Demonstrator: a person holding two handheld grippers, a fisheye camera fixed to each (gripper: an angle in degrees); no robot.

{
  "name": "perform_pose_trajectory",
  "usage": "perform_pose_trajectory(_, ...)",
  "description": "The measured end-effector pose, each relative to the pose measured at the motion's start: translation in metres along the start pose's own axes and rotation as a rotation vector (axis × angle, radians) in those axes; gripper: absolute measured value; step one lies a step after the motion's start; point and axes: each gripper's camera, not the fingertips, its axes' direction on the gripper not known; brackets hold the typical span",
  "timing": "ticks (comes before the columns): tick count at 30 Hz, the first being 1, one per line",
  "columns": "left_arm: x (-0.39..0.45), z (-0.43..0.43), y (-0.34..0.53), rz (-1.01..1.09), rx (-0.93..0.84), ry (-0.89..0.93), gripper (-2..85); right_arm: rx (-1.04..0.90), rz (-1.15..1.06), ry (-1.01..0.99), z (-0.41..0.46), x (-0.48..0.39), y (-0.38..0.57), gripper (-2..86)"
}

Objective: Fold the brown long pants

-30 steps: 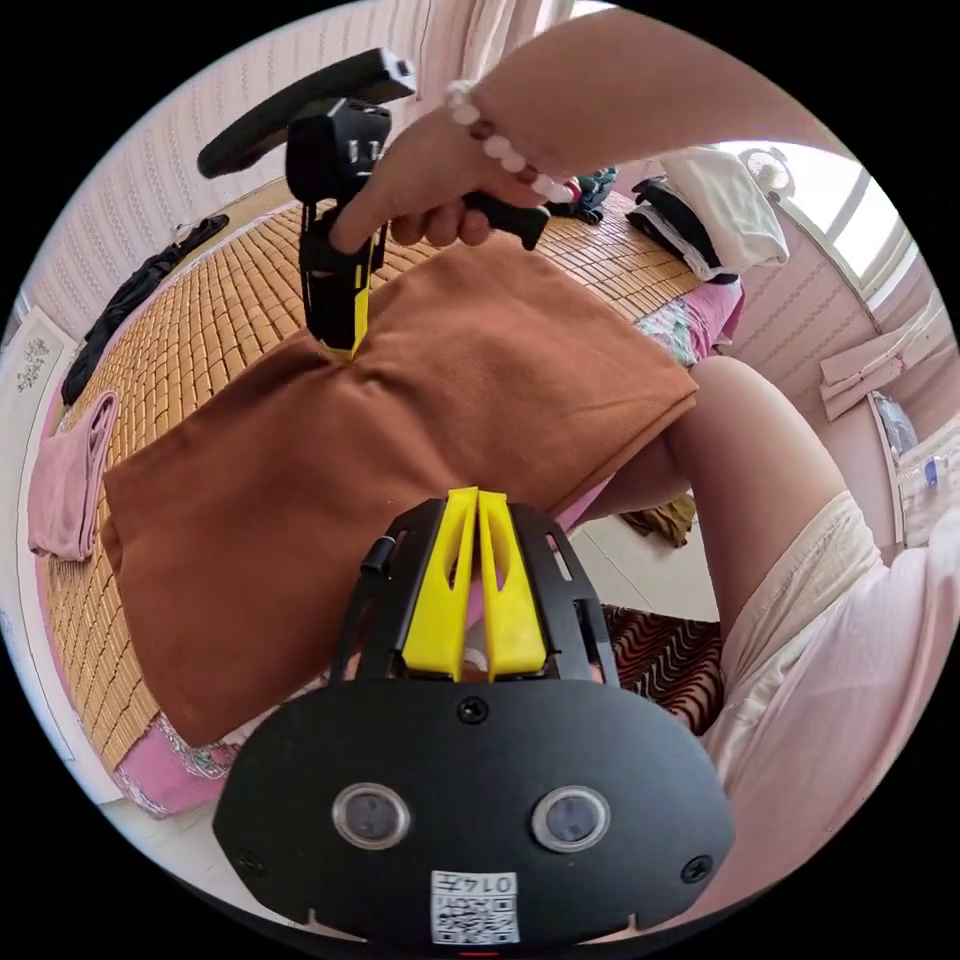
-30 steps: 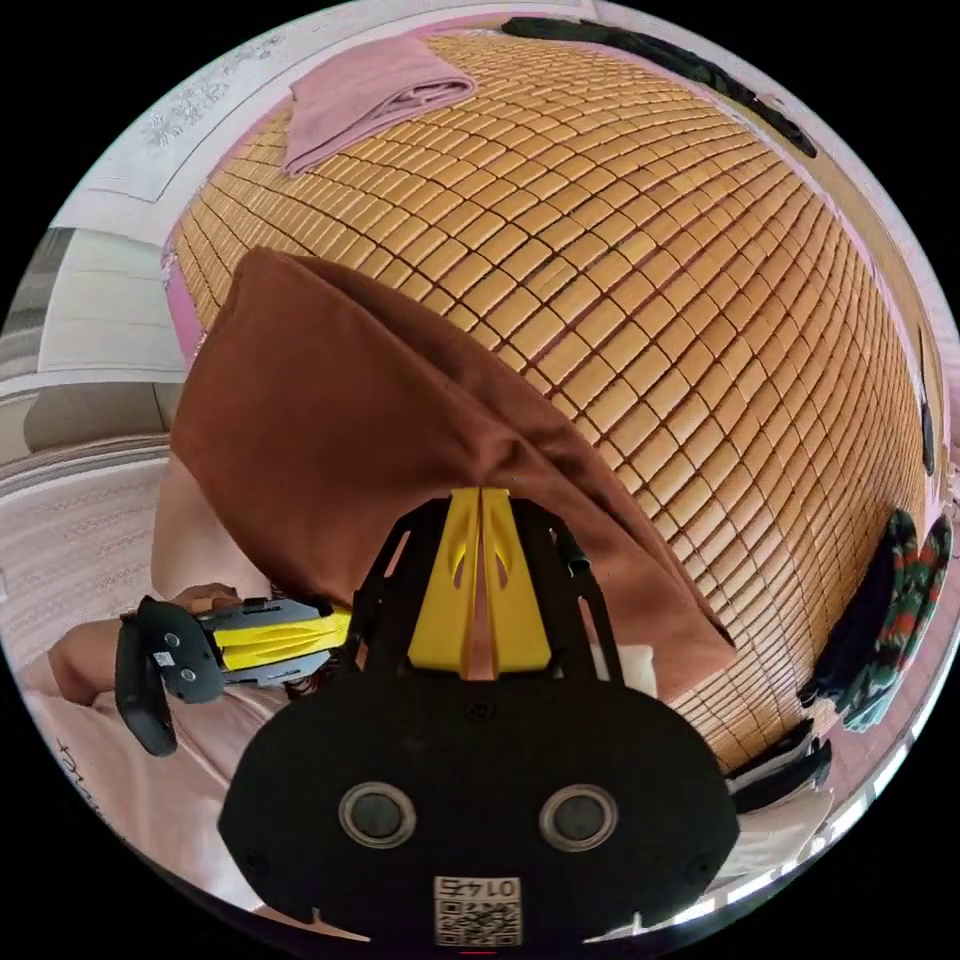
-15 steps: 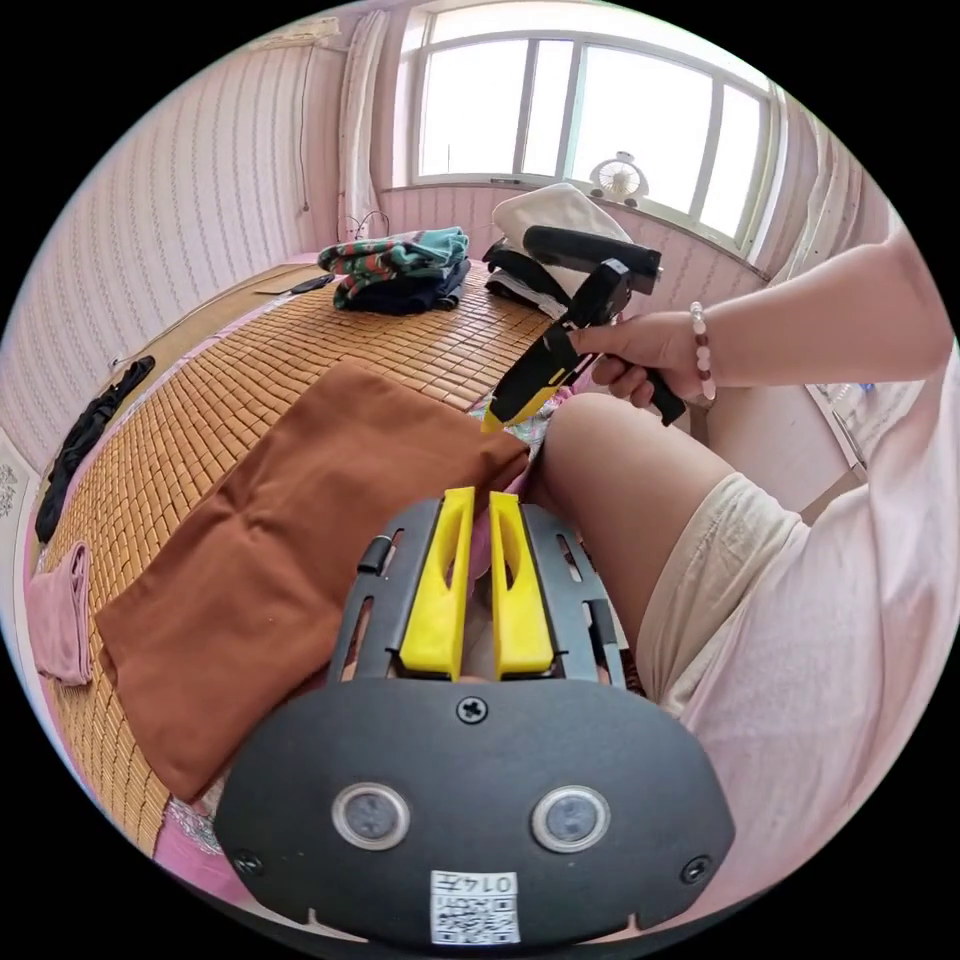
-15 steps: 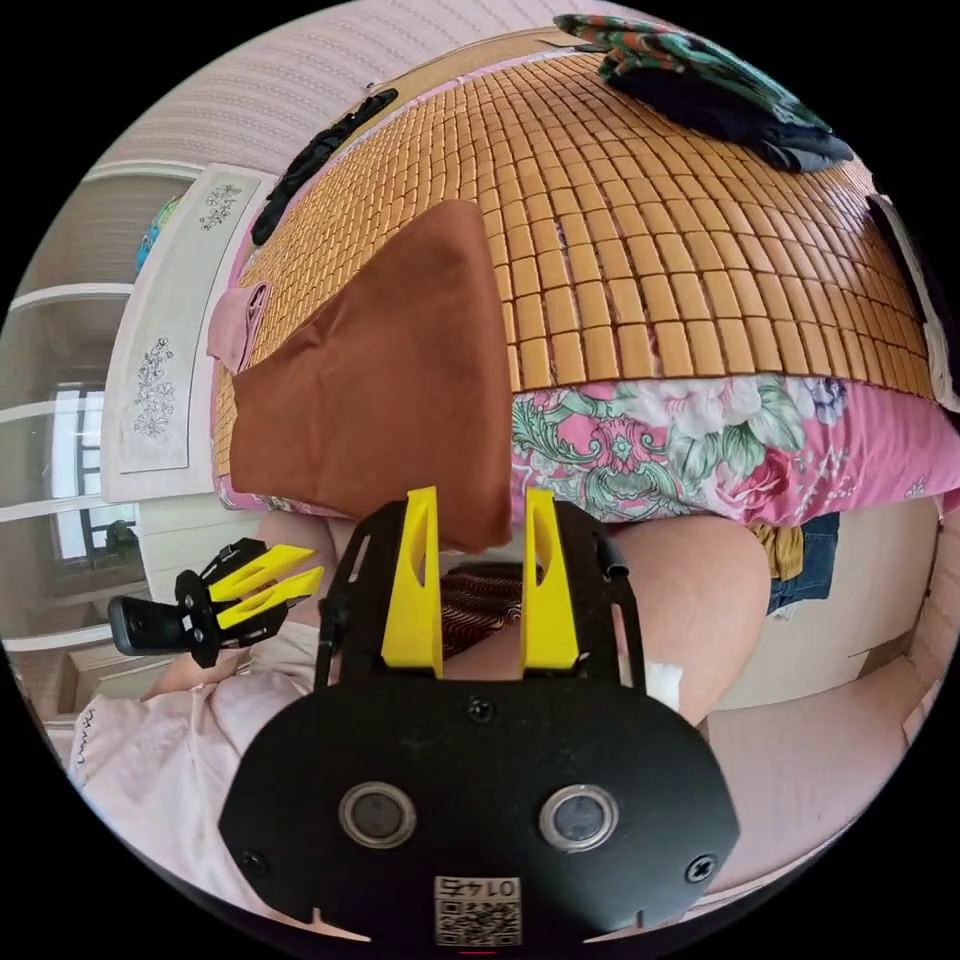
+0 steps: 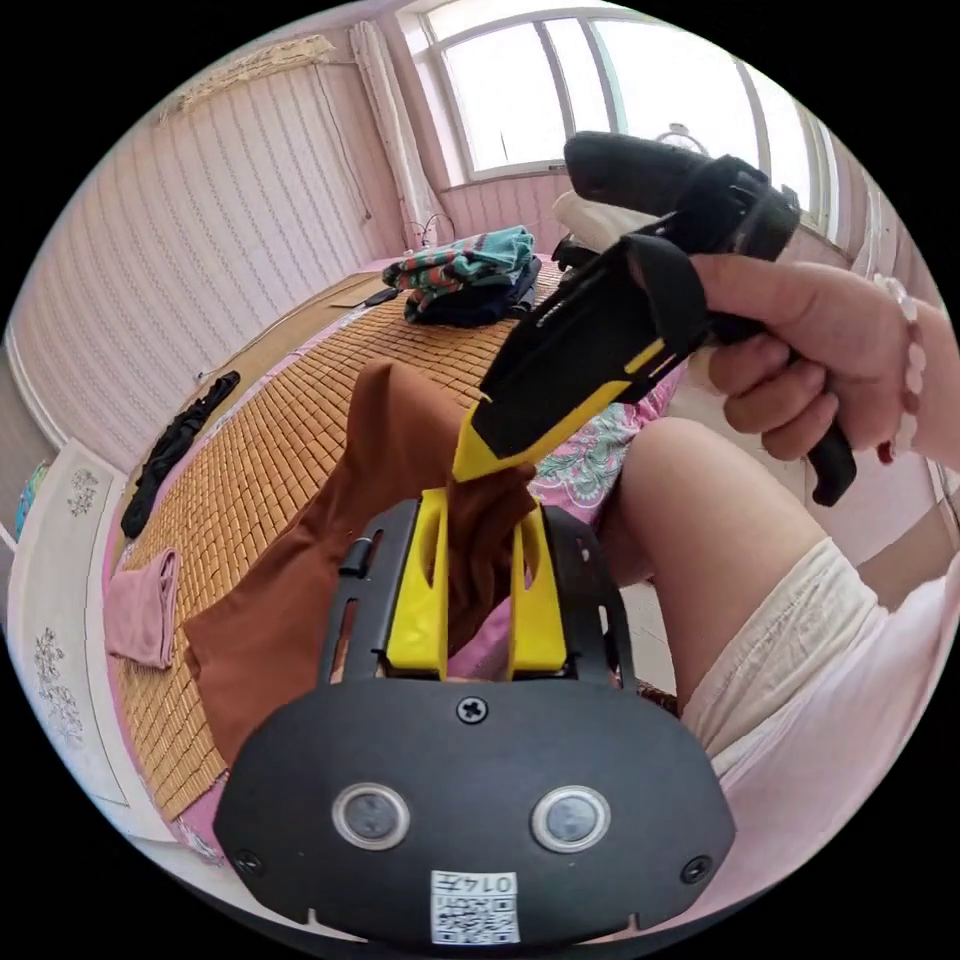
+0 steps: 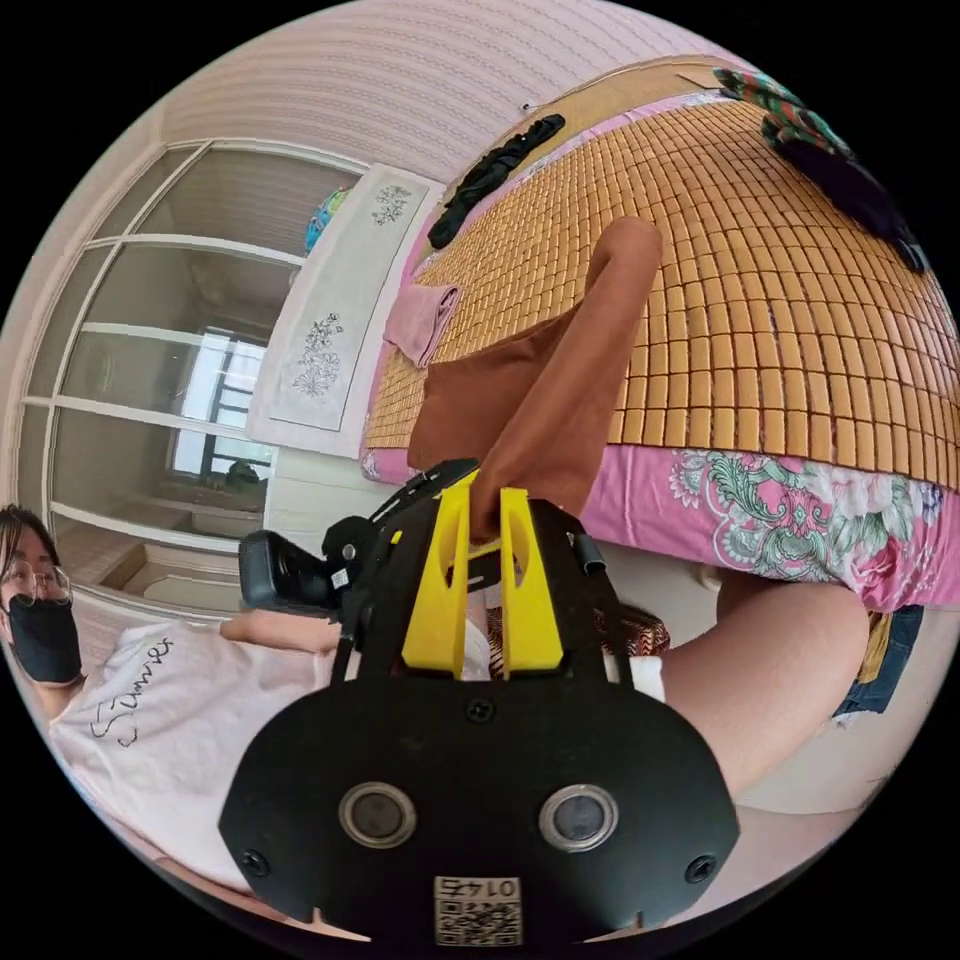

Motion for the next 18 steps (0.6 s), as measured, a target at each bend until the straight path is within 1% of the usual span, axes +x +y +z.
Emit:
perform_pose_trajectory(3, -0.009, -0.002, 0.009, -0.068, 0.002, 0.050, 6.6, 0.088, -0.003, 0.010, -0.032, 0.010, 0.021, 6.4)
perform_pose_trajectory(5, -0.006, -0.006, 0.014, -0.061, 0.009, 0.066, 6.3, 0.227, 0.080, 0.065, -0.061, 0.036, 0.036, 8.0)
perform_pose_trajectory(7, 0.000, -0.010, 0.018, -0.037, 0.006, 0.078, 6.3, 0.273, 0.138, 0.083, -0.071, 0.053, 0.040, 9.8)
perform_pose_trajectory(11, 0.011, -0.025, 0.030, 0.030, 0.009, 0.133, 6.4, 0.247, 0.186, 0.085, -0.071, 0.075, 0.024, 10.8)
perform_pose_trajectory(13, 0.016, -0.034, 0.037, 0.050, 0.026, 0.150, 6.5, 0.257, 0.228, 0.166, -0.072, 0.085, 0.019, 8.2)
perform_pose_trajectory(14, 0.018, -0.040, 0.041, 0.058, 0.045, 0.166, 6.4, 0.245, 0.268, 0.208, -0.071, 0.094, 0.018, 4.3)
perform_pose_trajectory(16, 0.019, -0.047, 0.044, 0.055, 0.053, 0.174, 6.0, 0.216, 0.340, 0.235, -0.070, 0.109, 0.021, 1.0)
perform_pose_trajectory(18, 0.016, -0.052, 0.045, 0.043, 0.054, 0.201, 5.4, 0.212, 0.342, 0.209, -0.076, 0.118, 0.027, -0.1)
